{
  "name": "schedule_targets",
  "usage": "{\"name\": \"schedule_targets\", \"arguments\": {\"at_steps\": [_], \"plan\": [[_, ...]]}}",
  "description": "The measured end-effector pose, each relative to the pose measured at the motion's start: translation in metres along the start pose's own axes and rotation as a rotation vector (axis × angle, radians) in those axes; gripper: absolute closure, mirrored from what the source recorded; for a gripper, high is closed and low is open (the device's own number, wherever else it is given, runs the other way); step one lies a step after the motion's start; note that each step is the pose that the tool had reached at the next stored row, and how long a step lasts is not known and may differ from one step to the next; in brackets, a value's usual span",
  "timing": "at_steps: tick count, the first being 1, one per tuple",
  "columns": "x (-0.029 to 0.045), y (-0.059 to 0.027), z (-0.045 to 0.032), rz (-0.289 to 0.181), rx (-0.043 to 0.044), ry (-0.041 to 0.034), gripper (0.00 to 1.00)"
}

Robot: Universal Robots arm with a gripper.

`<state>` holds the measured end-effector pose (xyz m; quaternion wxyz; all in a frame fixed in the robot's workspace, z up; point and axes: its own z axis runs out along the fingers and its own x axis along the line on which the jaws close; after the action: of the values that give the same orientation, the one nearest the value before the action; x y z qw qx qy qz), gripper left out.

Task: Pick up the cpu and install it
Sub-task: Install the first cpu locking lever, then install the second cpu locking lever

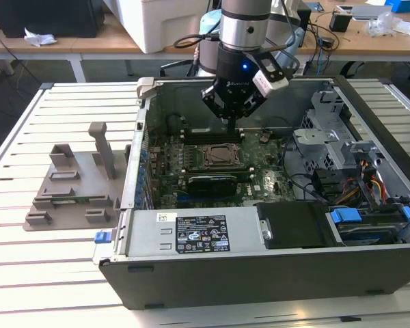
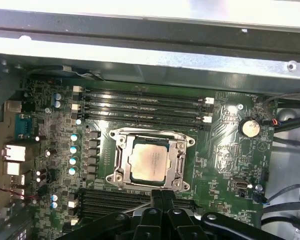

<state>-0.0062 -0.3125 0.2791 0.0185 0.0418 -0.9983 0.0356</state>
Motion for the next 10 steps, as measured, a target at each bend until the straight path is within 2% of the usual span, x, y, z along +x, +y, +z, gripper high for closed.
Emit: {"name": "schedule_targets", "arguments": {"at_steps": [6, 7, 9, 10], "plan": [[0.0001, -0.0019, 0.0001, 0.0, -0.0001, 0.0002, 0.89], [0.0005, -0.0058, 0.0007, 0.0, -0.0004, 0.0, 0.89], [0.0019, -0.0203, 0.0033, 0.0, -0.0017, 0.0, 0.89], [0.0025, -0.024, 0.0044, 0.0, -0.0065, -0.0005, 0.89]]}}
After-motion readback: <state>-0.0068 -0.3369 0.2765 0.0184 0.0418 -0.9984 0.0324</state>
